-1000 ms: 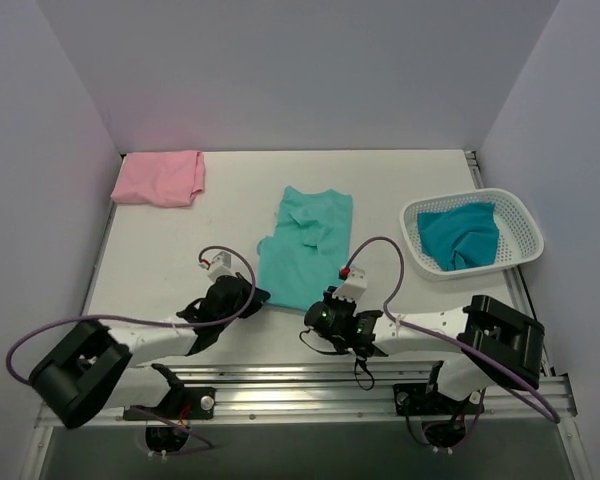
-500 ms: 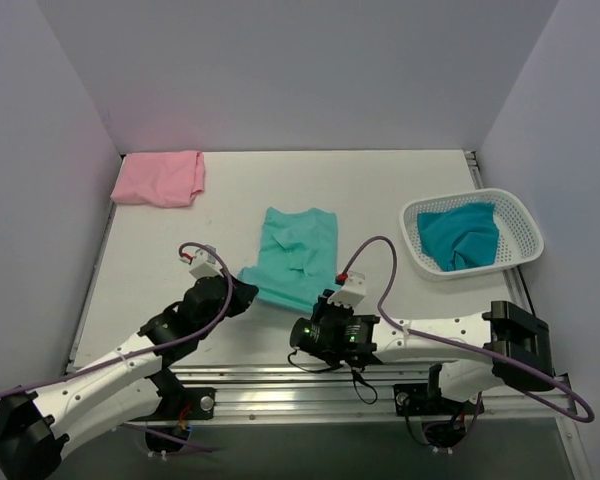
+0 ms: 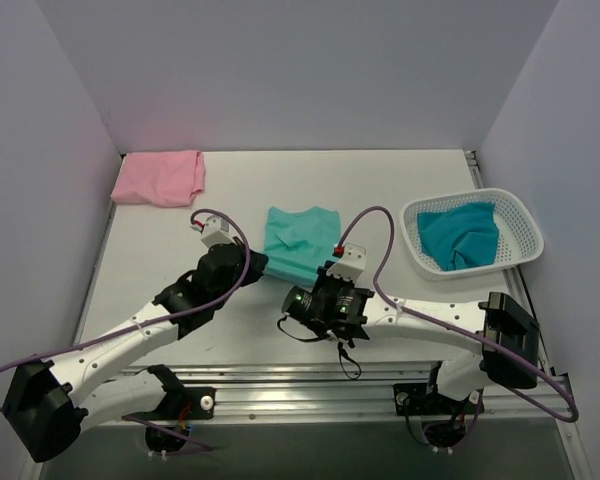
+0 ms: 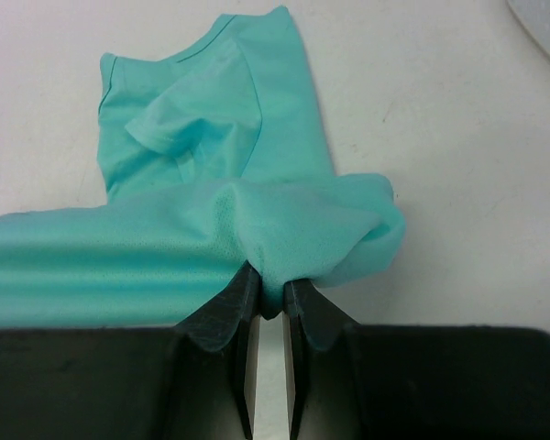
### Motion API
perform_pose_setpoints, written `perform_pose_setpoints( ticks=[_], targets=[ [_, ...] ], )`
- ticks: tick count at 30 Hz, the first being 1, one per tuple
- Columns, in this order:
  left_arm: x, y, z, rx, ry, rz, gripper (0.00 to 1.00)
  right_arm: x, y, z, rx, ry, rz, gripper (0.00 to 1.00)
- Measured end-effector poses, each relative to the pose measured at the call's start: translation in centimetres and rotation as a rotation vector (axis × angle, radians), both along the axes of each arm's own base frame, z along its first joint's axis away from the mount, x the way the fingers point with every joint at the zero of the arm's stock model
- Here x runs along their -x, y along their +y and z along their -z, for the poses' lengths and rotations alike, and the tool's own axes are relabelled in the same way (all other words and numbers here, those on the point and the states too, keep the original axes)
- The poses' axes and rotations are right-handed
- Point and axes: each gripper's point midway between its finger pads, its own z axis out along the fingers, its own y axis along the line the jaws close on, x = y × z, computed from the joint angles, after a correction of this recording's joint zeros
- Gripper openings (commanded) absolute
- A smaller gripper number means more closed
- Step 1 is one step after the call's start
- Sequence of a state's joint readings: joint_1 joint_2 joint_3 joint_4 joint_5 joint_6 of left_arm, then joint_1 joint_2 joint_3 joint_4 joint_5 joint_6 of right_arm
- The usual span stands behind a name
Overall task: Fold and stack the t-shirts
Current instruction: Fold the tshirt
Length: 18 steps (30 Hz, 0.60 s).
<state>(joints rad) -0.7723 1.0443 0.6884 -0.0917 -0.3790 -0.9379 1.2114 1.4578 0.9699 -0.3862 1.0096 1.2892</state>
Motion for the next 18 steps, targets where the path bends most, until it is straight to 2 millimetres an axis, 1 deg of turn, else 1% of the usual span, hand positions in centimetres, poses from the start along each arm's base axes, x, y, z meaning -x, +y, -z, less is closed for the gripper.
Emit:
perform_pose_setpoints(
  ticks=[2, 5, 9, 11, 13, 14, 16, 17, 18],
  targets=[
    [-0.6, -0.3, -1.4, 0.014, -0.025, -0.002, 0.02, -0.6, -0.2, -0.4, 0.009, -0.006, 0.007, 0.0],
    [-1.2, -0.3, -2.1, 0.017, -0.042, -0.008, 0.03, -1.4, -0.3, -1.1, 0.017, -0.015, 0.013, 0.0],
    [-2.3, -0.1, -1.8, 0.012, -0.044, -0.026, 0.04, -3.0, -0.6, -1.9, 0.022, -0.025, 0.027, 0.0],
    [-3.4, 0.1, -1.2, 0.011, -0.03, -0.034, 0.04, -4.4, -0.8, -2.3, 0.016, -0.026, 0.045, 0.0],
    [-4.9, 0.2, -0.7, 0.016, -0.015, -0.045, 0.05, -6.3, -1.0, -2.4, 0.014, -0.021, 0.067, 0.0],
    [-5.9, 0.3, -0.4, 0.02, -0.006, -0.05, 0.07, -7.5, -1.1, -2.4, 0.011, -0.013, 0.078, 0.0],
    [-8.3, 0.5, 0.2, 0.022, 0.019, -0.068, 0.08, -10.8, -1.1, -2.3, 0.0, 0.003, 0.1, 0.0],
    [-9.9, 0.7, 0.4, 0.024, 0.03, -0.08, 0.12, -12.7, -1.1, -2.1, -0.011, 0.014, 0.107, 0.06],
    [-11.8, 0.7, 0.6, 0.027, 0.04, -0.086, 0.24, -14.7, -1.2, -1.7, -0.014, 0.033, 0.113, 0.13]
  ],
)
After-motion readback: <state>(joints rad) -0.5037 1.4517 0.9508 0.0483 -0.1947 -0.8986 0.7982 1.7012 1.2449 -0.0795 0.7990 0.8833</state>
